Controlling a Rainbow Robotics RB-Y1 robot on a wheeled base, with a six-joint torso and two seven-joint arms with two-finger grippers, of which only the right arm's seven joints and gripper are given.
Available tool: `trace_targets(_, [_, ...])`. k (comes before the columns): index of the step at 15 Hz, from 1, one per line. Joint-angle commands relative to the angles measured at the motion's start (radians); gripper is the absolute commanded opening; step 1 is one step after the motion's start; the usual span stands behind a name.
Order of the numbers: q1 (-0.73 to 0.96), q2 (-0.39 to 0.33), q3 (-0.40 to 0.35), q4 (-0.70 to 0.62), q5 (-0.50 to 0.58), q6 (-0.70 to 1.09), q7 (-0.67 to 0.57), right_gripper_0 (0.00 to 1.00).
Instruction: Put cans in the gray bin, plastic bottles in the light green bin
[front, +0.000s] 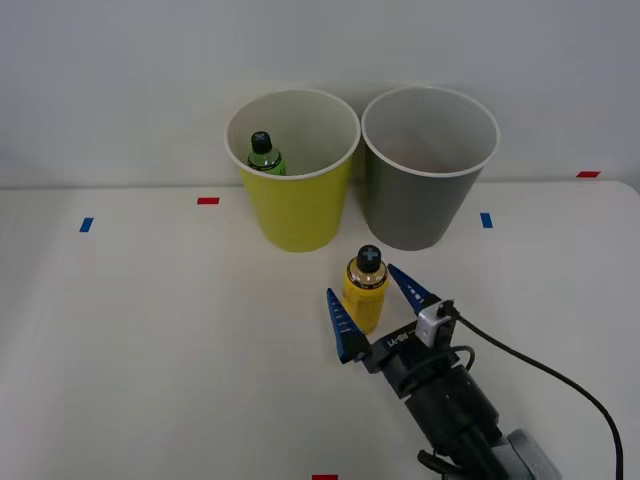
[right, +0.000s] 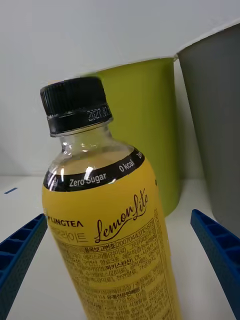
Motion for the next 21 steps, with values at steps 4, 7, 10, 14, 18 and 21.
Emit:
trace_targets(4, [-0.081, 0.019, -0.06, 0.075, 0.15, -0.067, -0.011, 1.0])
trace_targets(7, [-0.088, 0.017, -0.075, 0.075, 0.219, -0.067, 0.0, 1.0])
trace_targets(10, [-0.091, 0.014, -0.075, 0.075, 0.221, -0.067, 0.0, 1.0])
trace_targets(14, [-0.09, 0.008, -0.074, 0.075, 0.216, -0.067, -0.009, 1.0])
trace_targets(18, [-0.091, 0.007, -0.074, 0.075, 0.211, -0.067, -0.011, 1.0])
trace_targets(21, [-0.09, 0.007, -0.074, 0.075, 0.211, -0.065, -0.011, 1.0])
